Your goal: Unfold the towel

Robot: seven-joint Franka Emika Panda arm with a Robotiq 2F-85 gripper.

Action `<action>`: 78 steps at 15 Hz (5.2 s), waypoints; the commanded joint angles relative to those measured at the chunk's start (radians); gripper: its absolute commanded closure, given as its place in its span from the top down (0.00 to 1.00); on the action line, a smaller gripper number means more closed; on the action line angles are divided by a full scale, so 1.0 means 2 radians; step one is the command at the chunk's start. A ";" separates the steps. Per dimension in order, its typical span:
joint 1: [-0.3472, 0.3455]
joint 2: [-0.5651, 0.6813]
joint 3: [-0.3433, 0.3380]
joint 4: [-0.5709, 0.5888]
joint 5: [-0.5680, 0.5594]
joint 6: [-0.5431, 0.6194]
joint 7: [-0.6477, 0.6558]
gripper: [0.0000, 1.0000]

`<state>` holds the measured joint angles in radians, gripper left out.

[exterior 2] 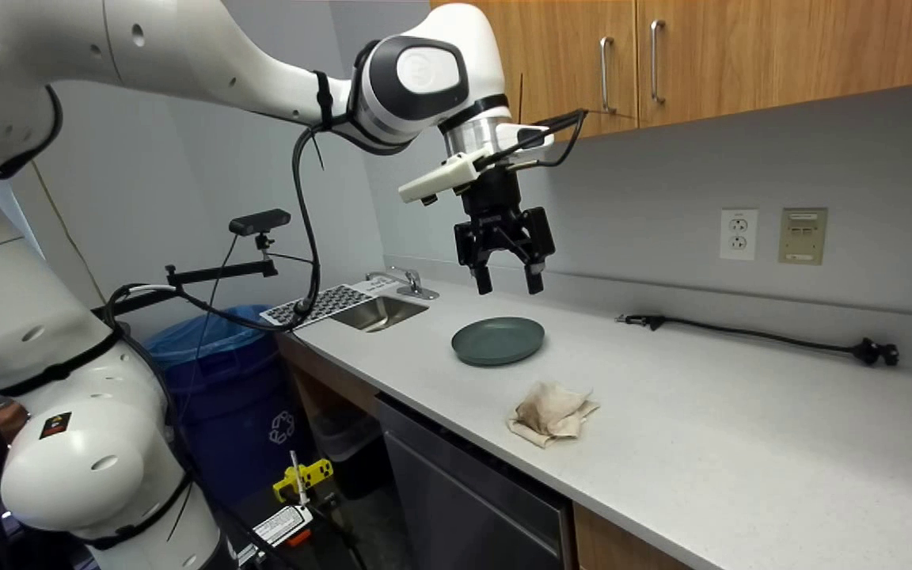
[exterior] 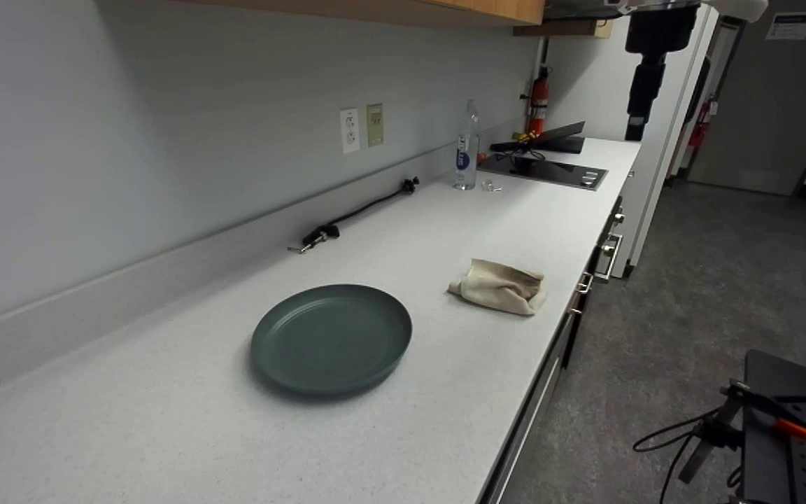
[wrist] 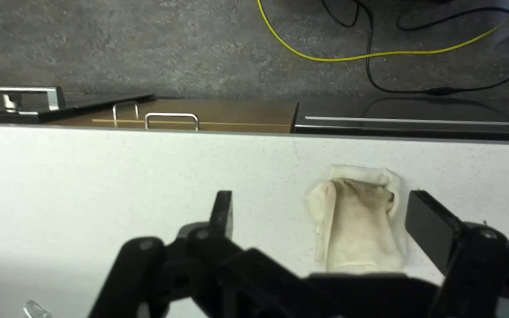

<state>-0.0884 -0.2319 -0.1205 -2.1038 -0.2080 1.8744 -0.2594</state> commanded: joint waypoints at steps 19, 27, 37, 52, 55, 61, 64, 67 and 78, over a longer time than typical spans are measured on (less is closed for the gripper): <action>0.024 0.191 0.039 0.068 0.022 0.133 -0.026 1.00; 0.002 0.285 0.067 0.142 0.086 0.111 -0.153 1.00; 0.006 0.301 0.066 0.132 0.078 0.133 -0.132 0.91; 0.002 0.422 0.063 0.235 0.061 0.143 -0.056 1.00; -0.004 0.439 0.065 0.257 0.068 0.135 -0.060 1.00; -0.008 0.465 0.064 0.278 0.065 0.129 -0.057 0.76; -0.009 0.474 0.064 0.288 0.064 0.124 -0.056 0.59; -0.005 0.479 0.062 0.297 0.059 0.115 -0.054 0.60; 0.001 0.465 0.061 0.291 0.051 0.110 -0.048 0.75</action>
<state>-0.0892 0.7026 -0.0028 -1.5357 -0.0979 2.1205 -0.3672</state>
